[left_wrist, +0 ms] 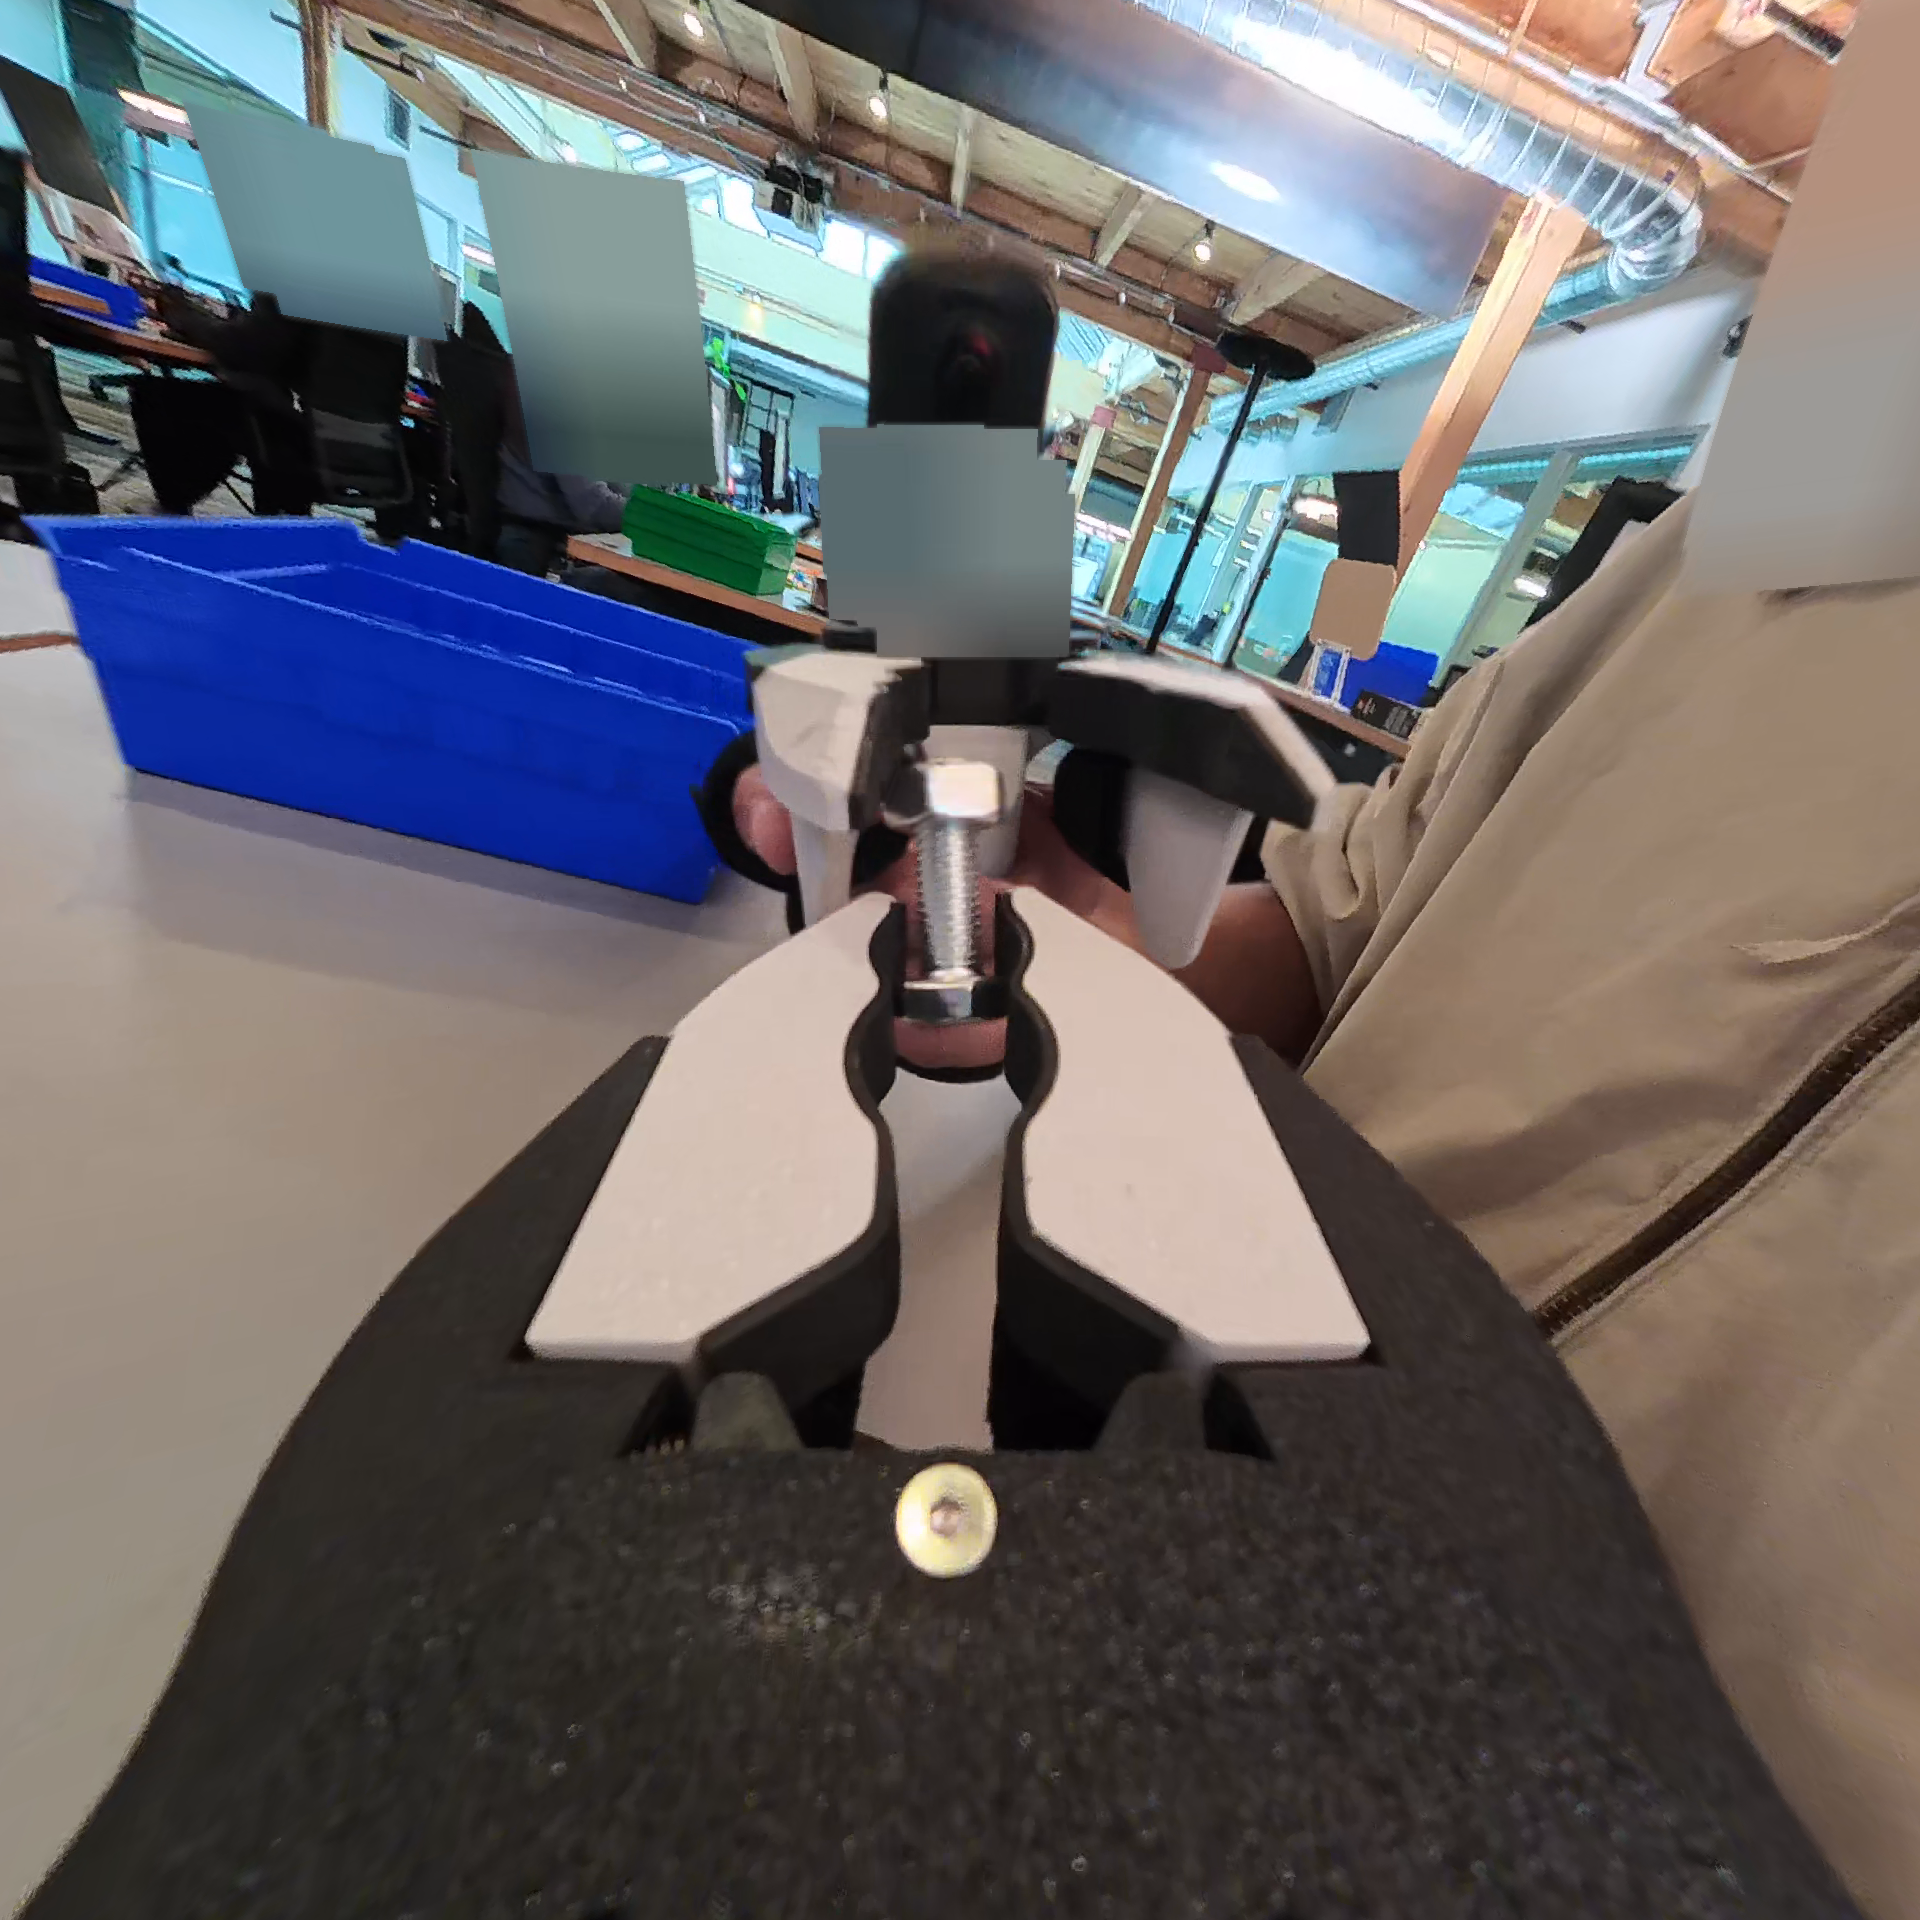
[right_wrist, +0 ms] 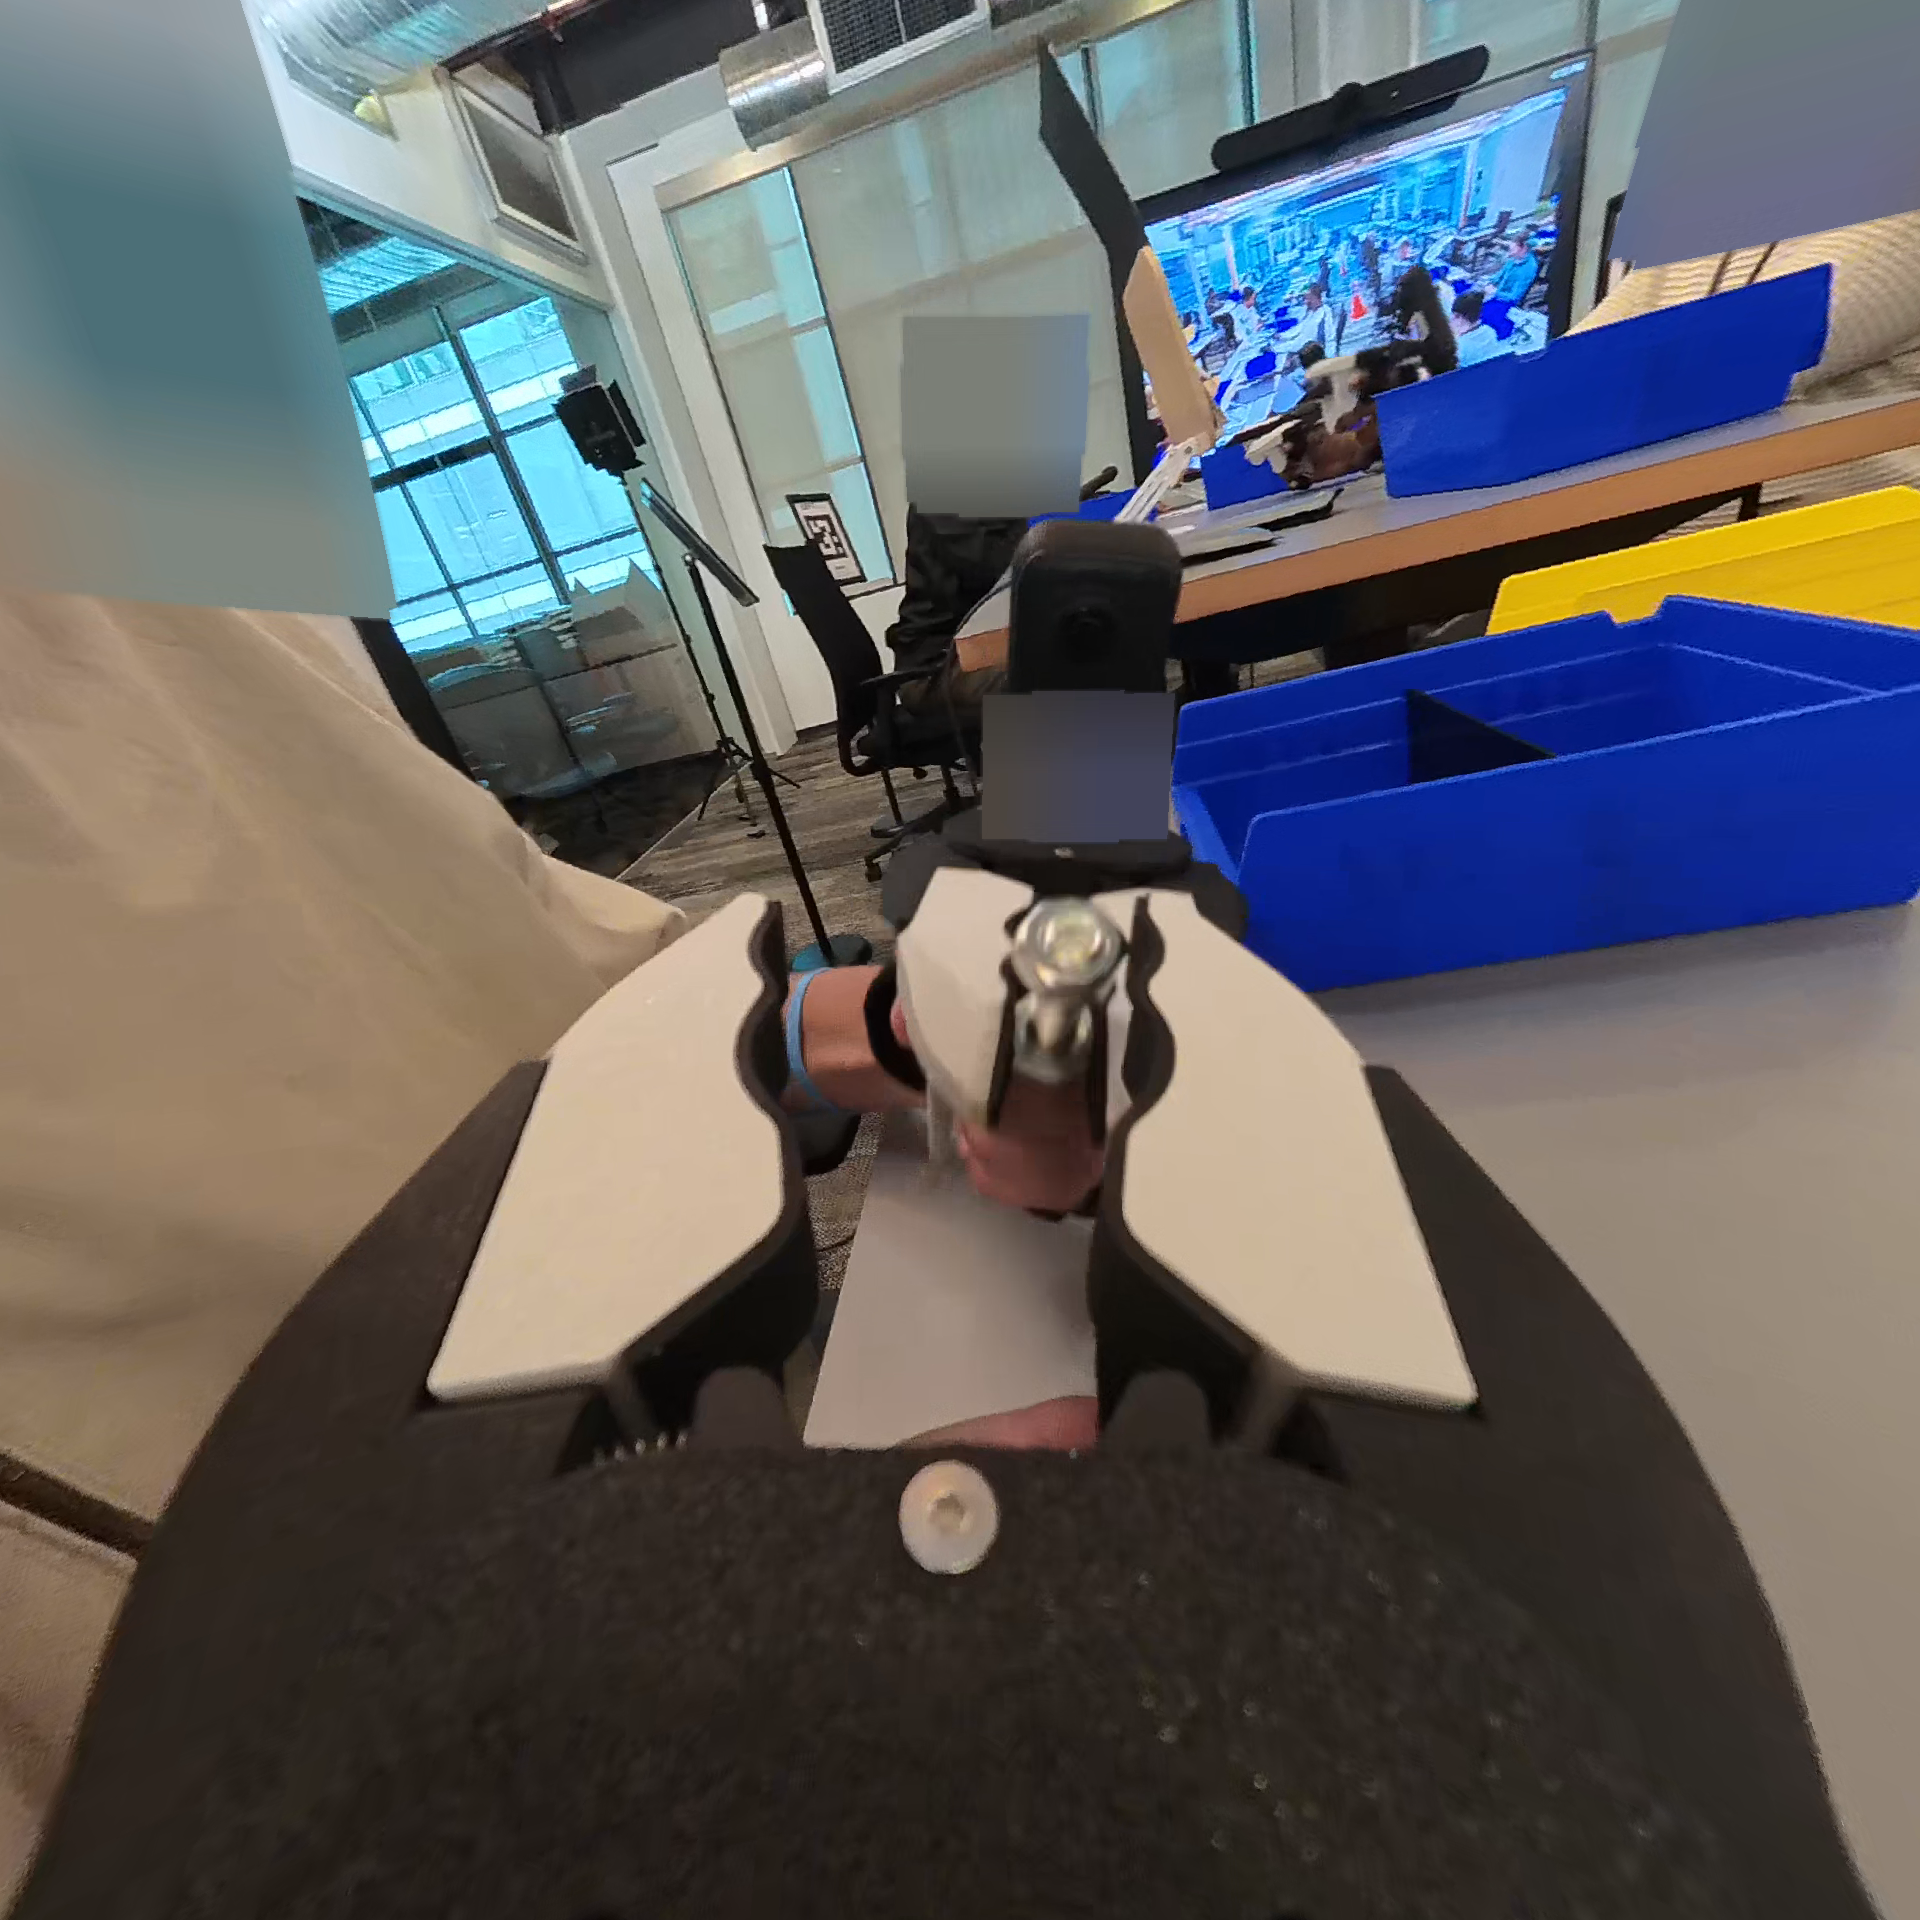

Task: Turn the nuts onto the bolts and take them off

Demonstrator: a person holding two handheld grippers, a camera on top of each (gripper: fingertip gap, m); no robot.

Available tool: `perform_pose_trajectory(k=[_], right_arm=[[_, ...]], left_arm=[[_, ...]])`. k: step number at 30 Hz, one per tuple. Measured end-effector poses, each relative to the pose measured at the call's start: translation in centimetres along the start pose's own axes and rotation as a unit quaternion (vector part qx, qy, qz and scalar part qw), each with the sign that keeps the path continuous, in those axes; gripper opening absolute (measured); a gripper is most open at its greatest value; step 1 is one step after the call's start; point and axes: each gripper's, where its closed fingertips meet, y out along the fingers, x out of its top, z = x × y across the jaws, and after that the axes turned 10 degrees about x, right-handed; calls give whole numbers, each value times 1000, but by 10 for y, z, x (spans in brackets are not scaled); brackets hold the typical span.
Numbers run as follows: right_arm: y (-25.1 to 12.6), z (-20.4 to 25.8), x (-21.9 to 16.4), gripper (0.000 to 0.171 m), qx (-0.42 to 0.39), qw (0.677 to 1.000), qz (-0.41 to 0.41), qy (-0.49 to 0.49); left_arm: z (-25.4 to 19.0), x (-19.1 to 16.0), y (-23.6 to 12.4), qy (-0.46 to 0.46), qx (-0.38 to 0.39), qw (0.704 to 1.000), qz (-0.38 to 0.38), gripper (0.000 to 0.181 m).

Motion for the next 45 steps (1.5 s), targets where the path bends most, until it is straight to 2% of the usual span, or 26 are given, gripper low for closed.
perform_pose_trajectory(k=[3, 7, 12, 15, 17, 19, 23, 40, 45], right_arm=[[-12, 2, 0, 56, -5, 1000, -6, 4], [-20, -3, 2, 57, -22, 1000, -11, 4], [-2, -2, 5, 57, 1, 1000, -5, 1], [4, 2, 1, 60, 11, 1000, 1, 1], [0, 3, -1, 64, 2, 1000, 1, 4], [-9, 5, -1, 55, -1, 1000, -2, 5], [-27, 6, -1, 56, -23, 1000, -6, 5], [-34, 2, 1, 56, -41, 999, -10, 2], [-34, -2, -2, 54, -48, 999, 0, 5]], left_arm=[[8, 13, -11, -6, 12, 1000, -22, 15], [9, 15, -14, -3, 14, 1000, -23, 16], [-7, -2, 3, 11, -8, 1000, 12, 16], [-5, -2, 4, 6, -6, 1000, 7, 16], [0, 4, -3, 1, -3, 1000, -5, 16], [8, 13, -12, -6, 8, 1000, -22, 15], [19, 20, -23, -6, 27, 999, -31, 15], [13, 12, -17, 8, 21, 1000, -8, 16], [12, 3, -14, 29, 27, 999, 25, 16]])
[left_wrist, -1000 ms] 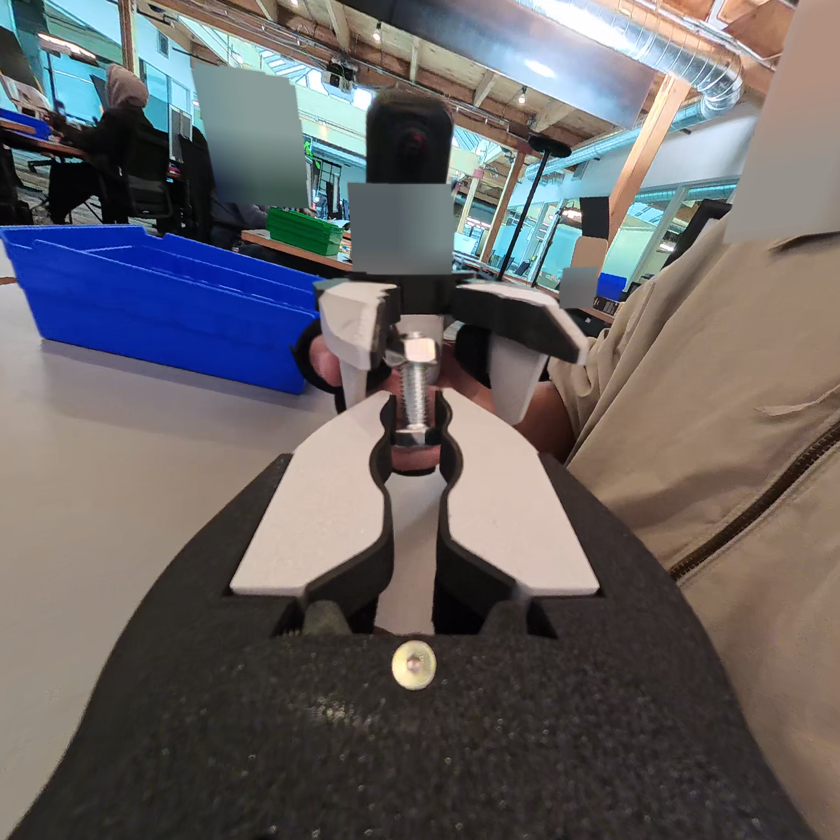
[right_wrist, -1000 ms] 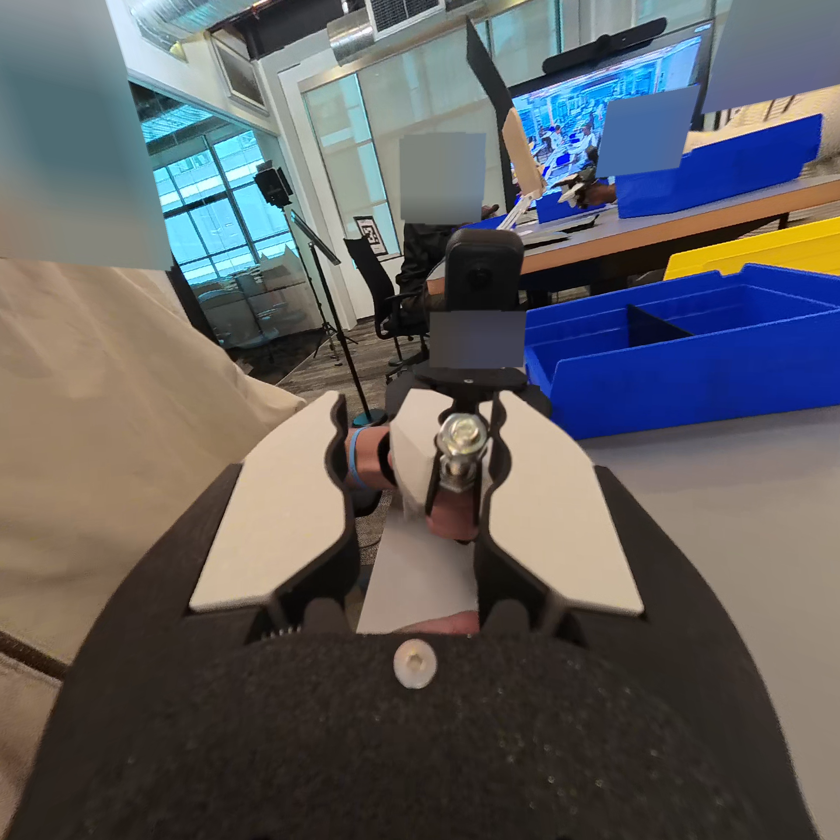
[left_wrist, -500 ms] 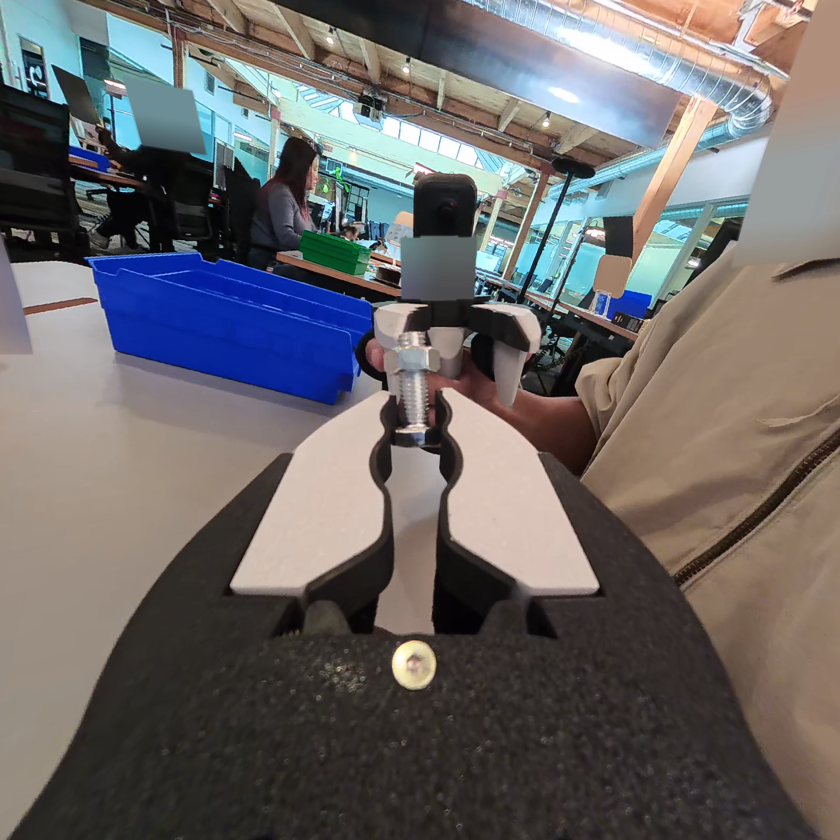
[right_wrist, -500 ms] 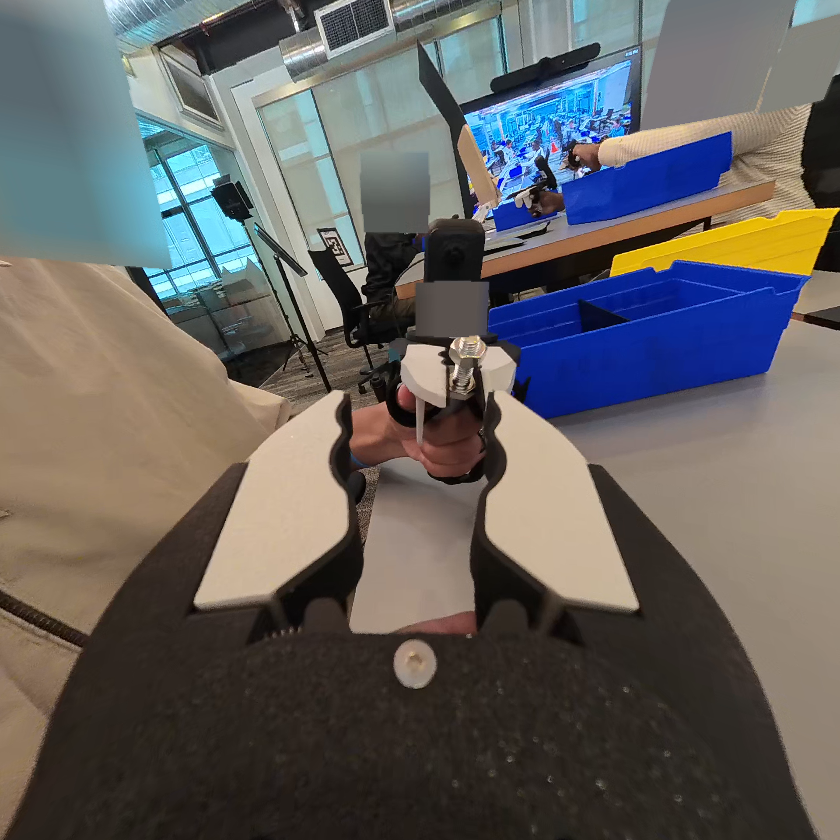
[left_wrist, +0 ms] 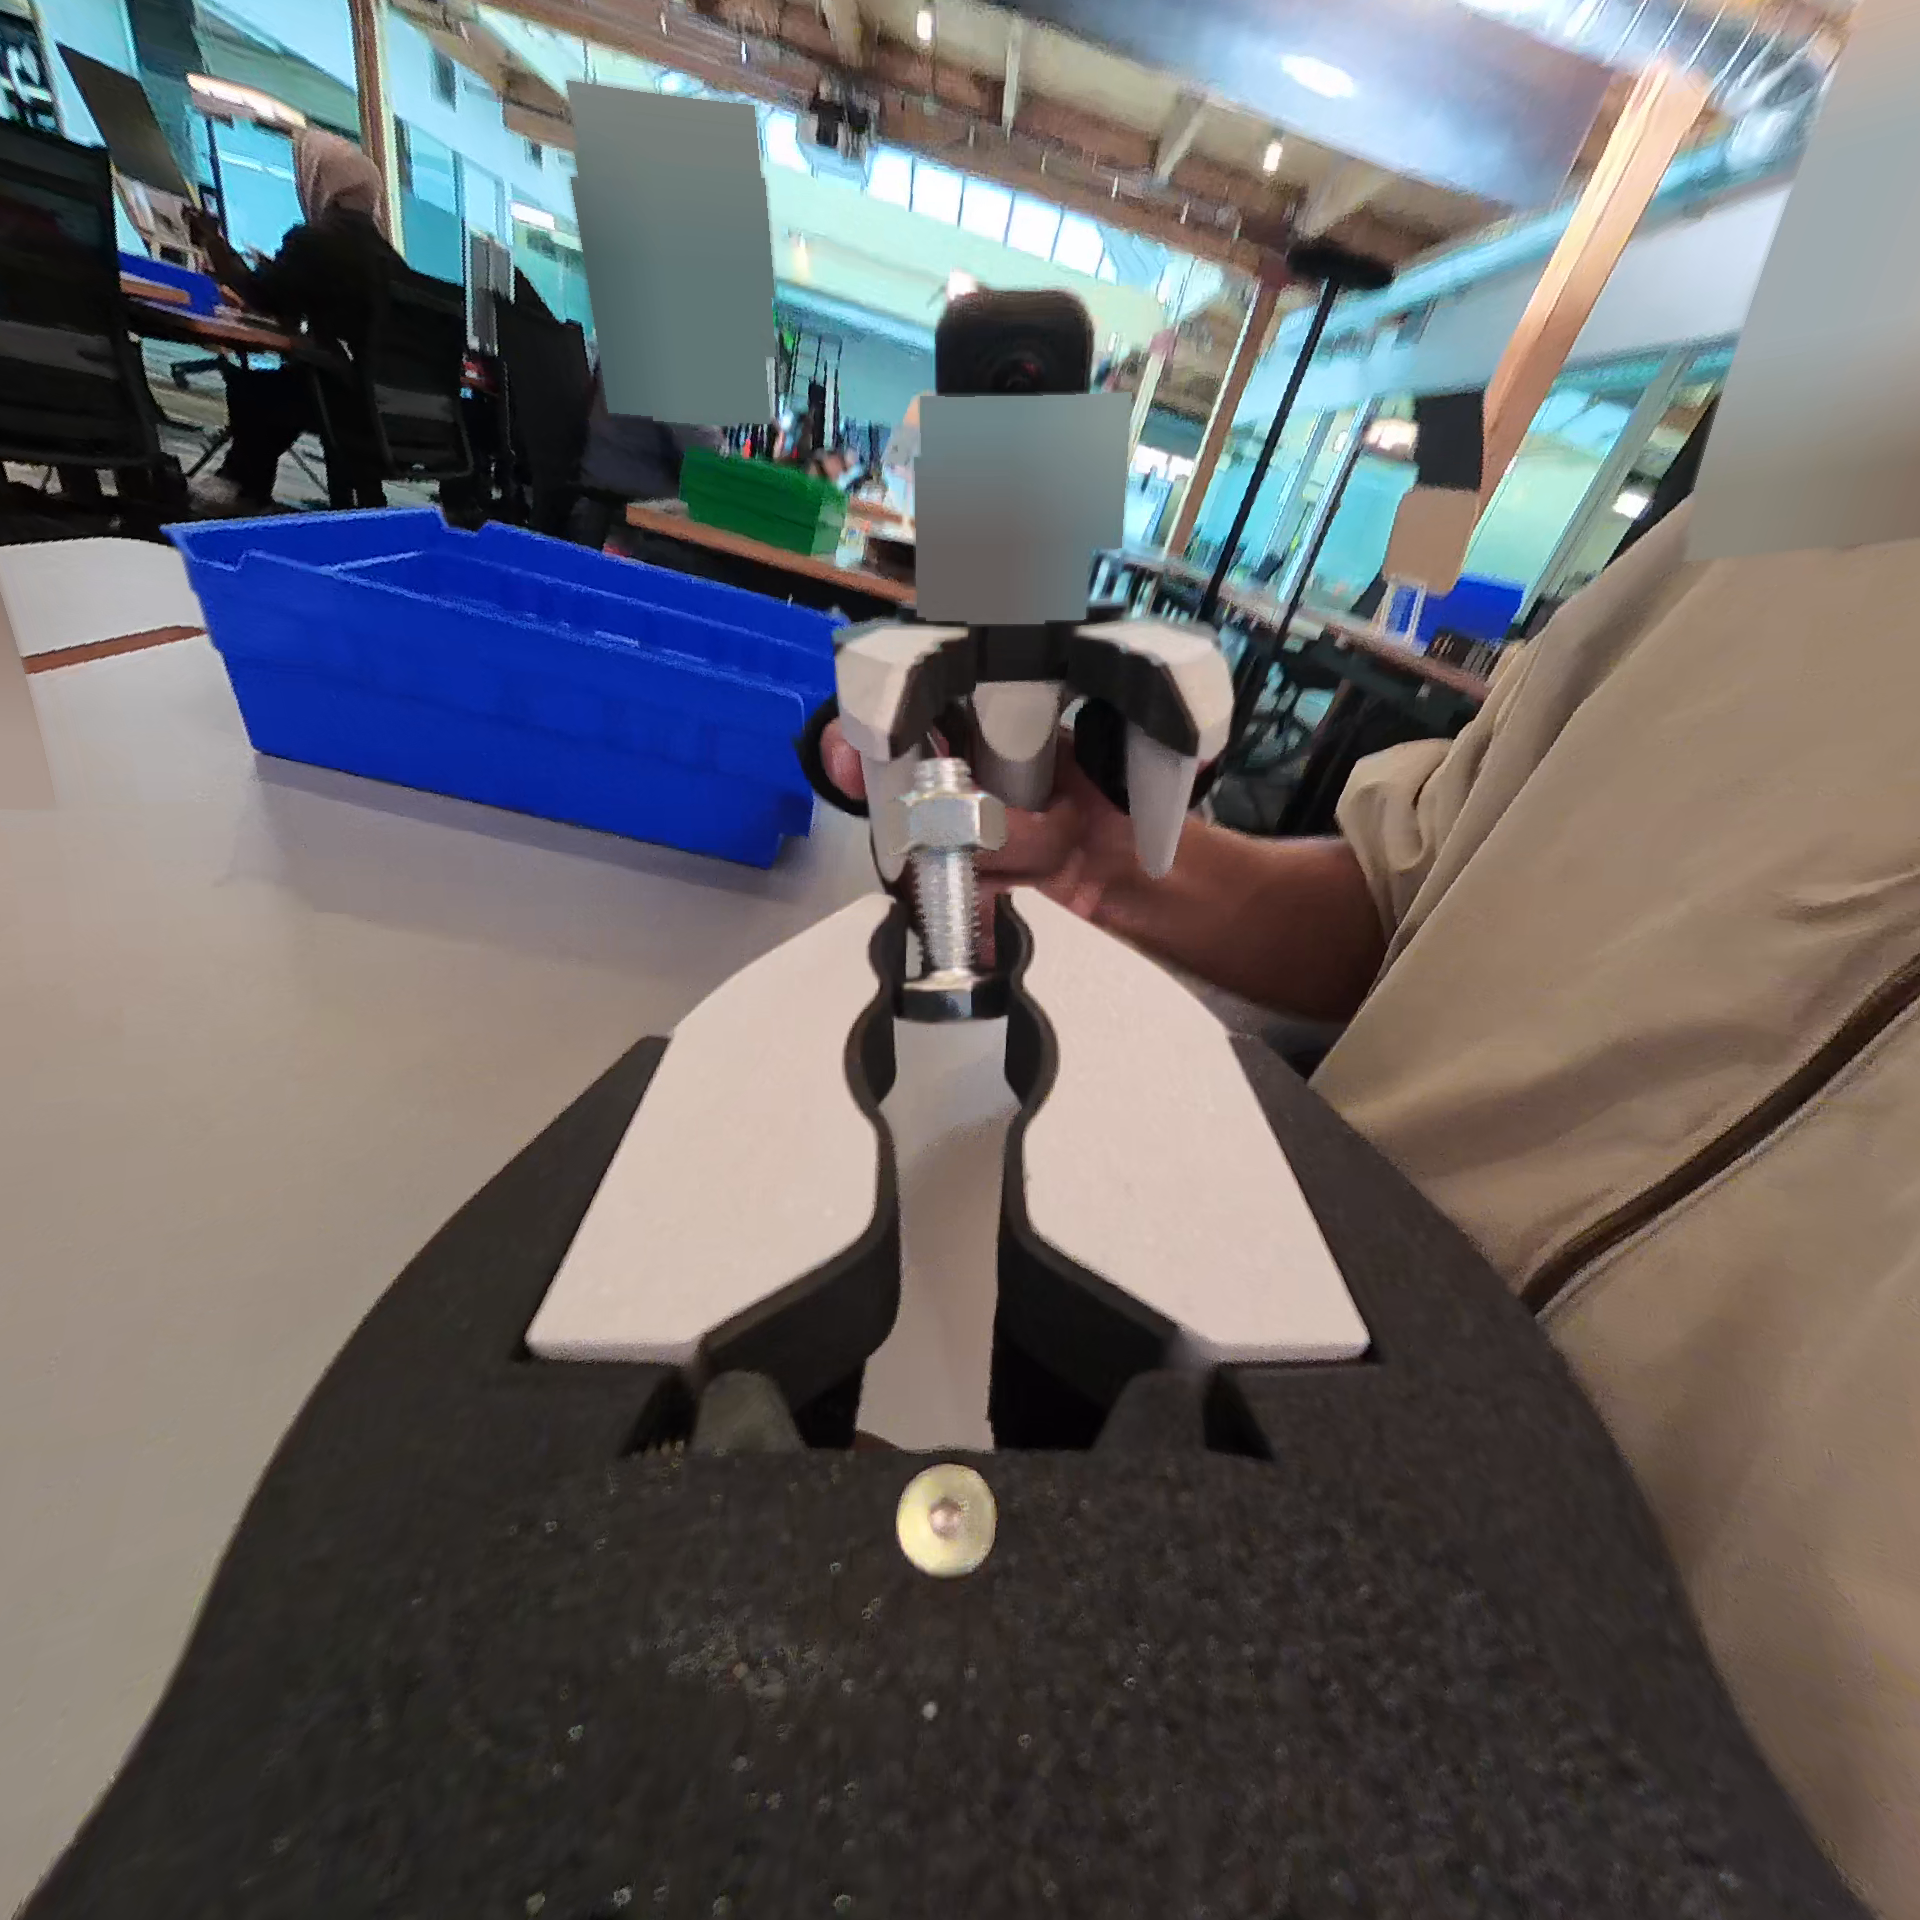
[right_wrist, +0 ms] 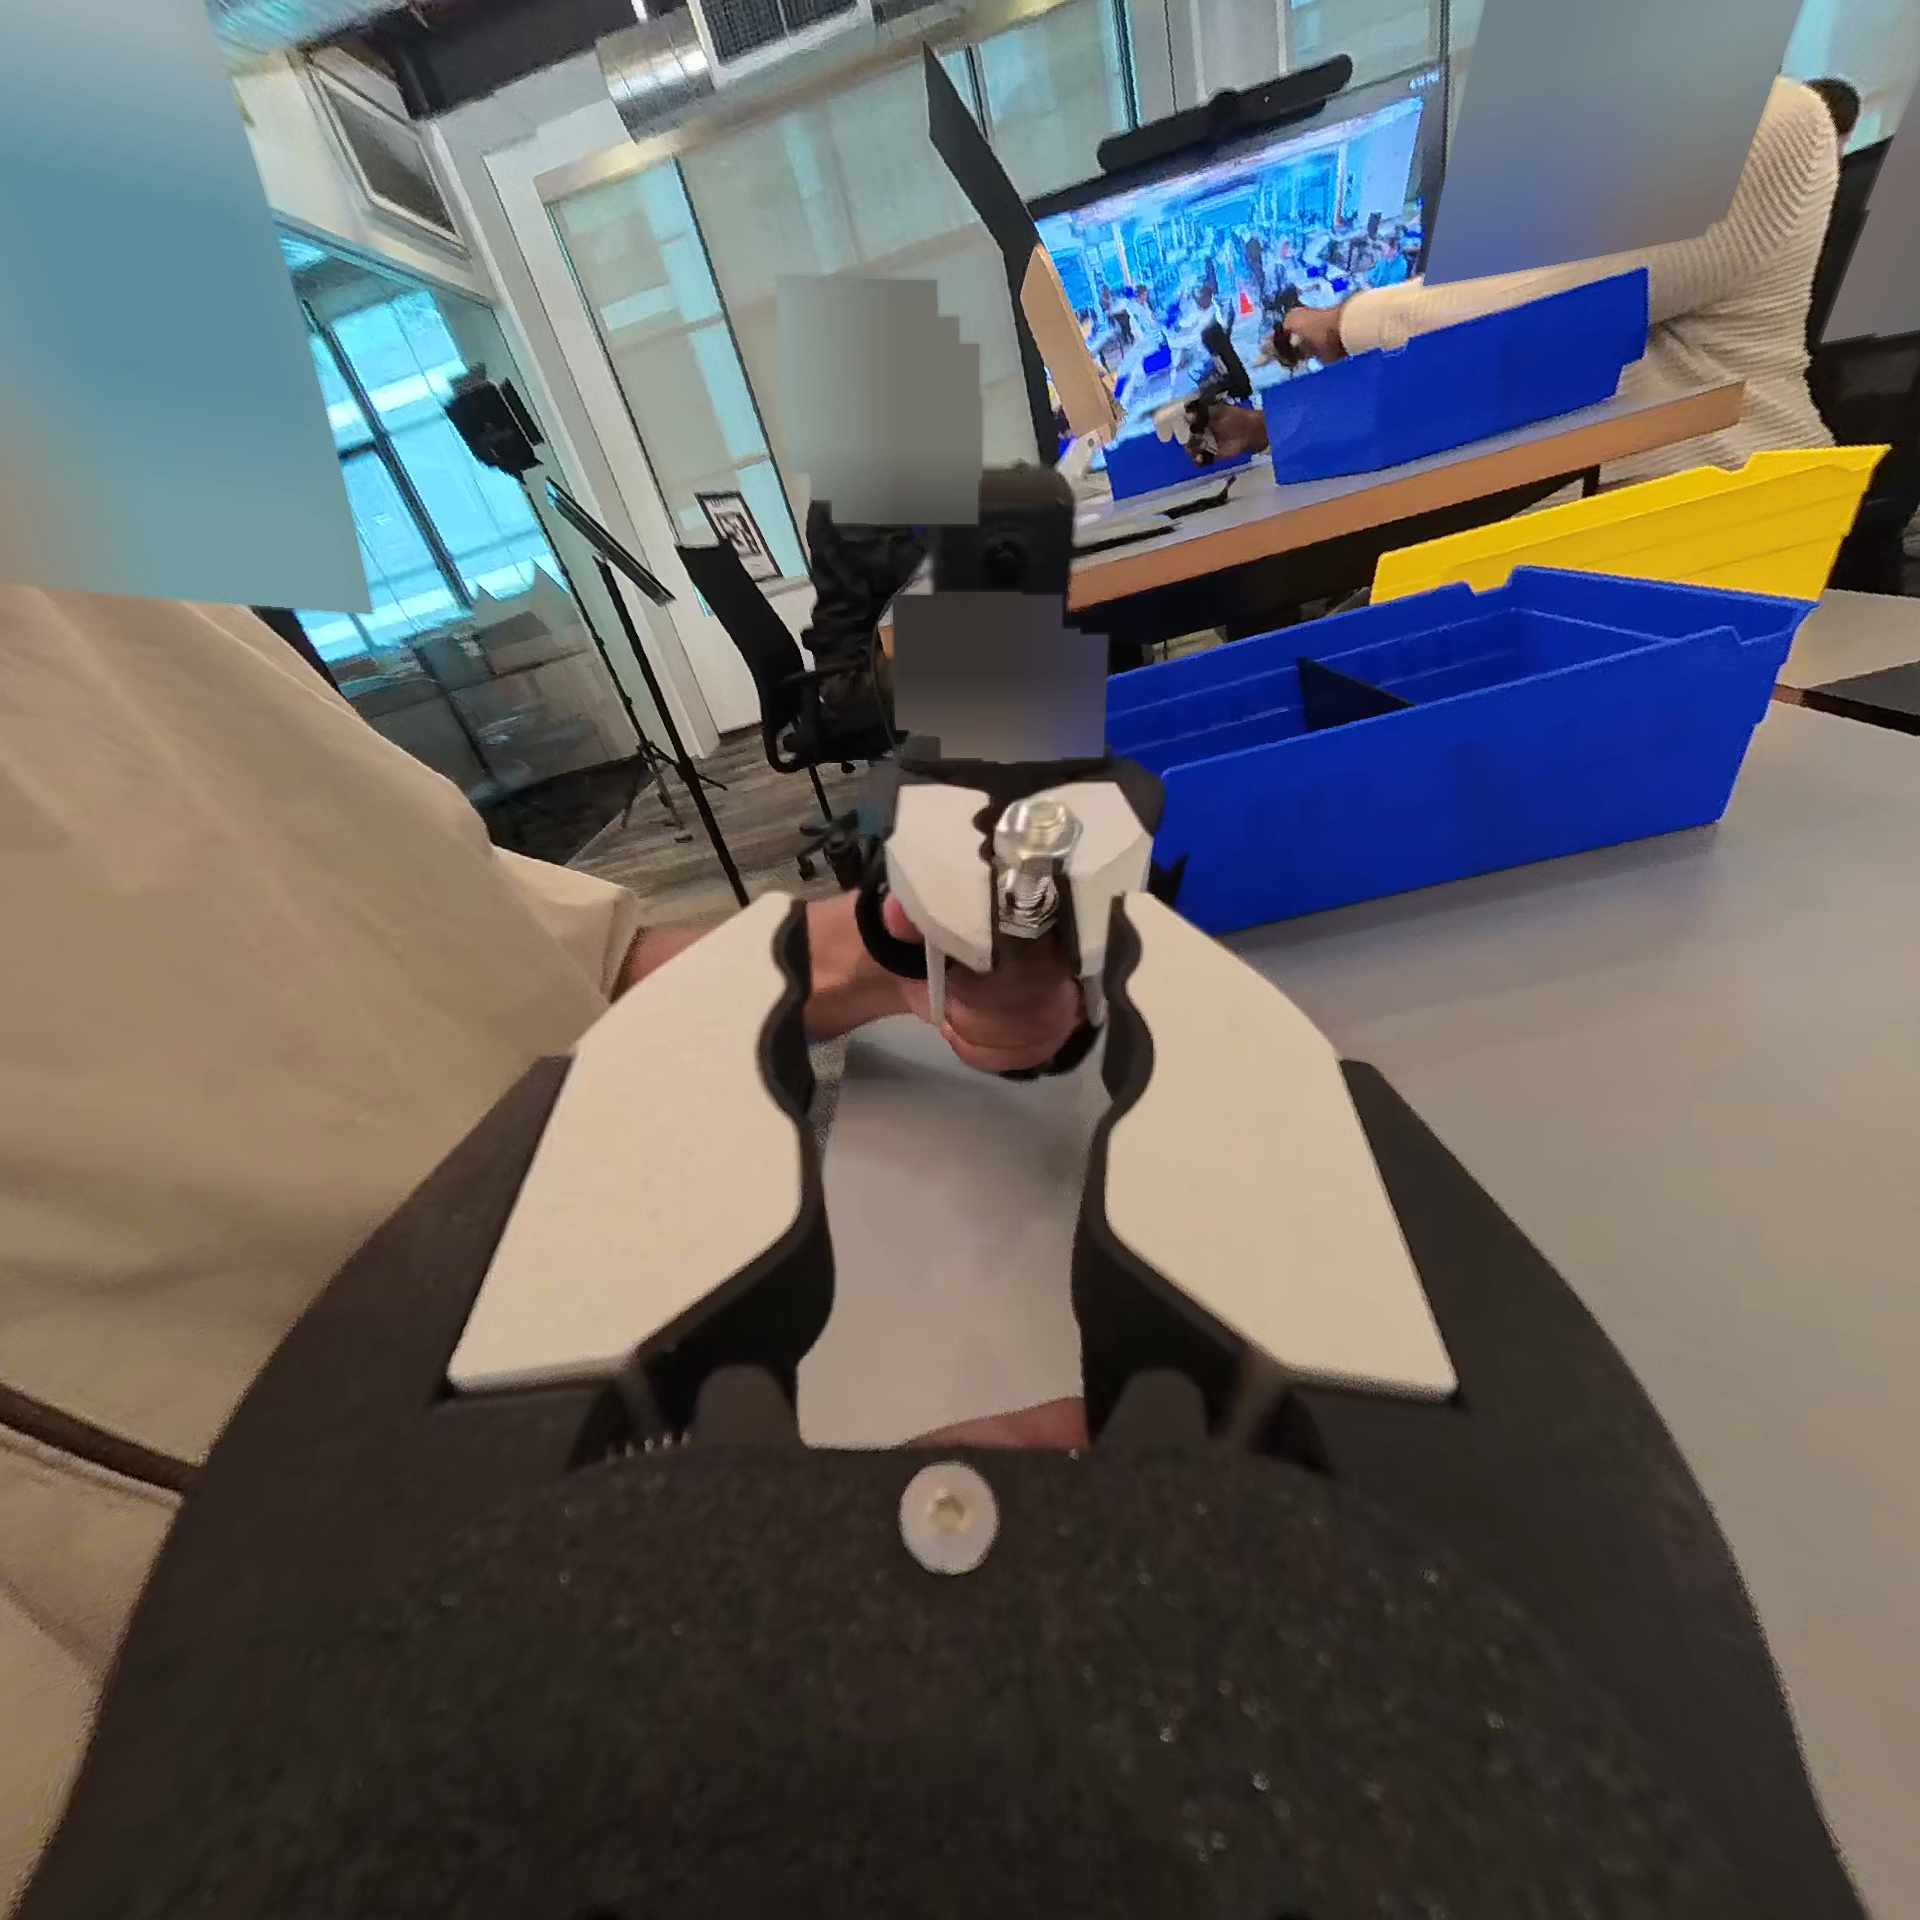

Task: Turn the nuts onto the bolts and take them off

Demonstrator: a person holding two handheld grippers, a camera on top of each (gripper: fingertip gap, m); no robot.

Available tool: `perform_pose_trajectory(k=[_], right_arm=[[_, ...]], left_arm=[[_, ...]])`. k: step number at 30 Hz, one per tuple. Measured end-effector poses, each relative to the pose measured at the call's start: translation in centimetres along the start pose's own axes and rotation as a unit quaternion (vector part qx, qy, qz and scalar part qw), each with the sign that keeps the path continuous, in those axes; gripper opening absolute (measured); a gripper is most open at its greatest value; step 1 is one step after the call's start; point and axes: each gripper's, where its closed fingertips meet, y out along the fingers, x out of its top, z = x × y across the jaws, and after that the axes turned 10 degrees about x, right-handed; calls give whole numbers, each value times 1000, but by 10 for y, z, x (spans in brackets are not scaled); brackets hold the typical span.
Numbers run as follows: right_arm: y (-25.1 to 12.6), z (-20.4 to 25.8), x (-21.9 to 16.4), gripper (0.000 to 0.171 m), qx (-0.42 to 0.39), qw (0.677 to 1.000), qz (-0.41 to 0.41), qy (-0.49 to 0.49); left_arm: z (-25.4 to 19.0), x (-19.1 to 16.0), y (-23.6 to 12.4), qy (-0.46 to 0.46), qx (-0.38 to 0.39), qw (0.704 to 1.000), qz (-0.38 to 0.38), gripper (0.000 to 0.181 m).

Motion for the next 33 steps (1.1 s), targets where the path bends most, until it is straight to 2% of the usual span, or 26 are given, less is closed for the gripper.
perform_pose_trajectory(k=[6, 10, 14, 19, 26, 30, 33], right_arm=[[5, -15, -24, 38, -42, 990, 127, -42], [8, -15, -24, 36, -42, 986, 149, -62], [11, -13, -30, 35, -40, 980, 177, -79], [9, -15, -34, 19, -46, 976, 189, -94], [3, -20, -33, 18, -56, 977, 186, -94], [-1, -23, -26, 17, -72, 978, 168, -102], [-8, -28, -25, 17, -98, 977, 159, -102]], left_arm=[[0, -19, 8, 125, 28, 983, 132, 16], [-7, -36, 8, 158, -14, 961, 226, 16], [-5, -43, 12, 181, -26, 945, 271, 16], [-3, -40, 18, 197, -27, 940, 278, 16], [4, -38, 24, 202, 2, 944, 262, 16], [10, -28, 29, 193, 45, 957, 213, 17], [19, -20, 28, 205, 100, 960, 164, 27]])
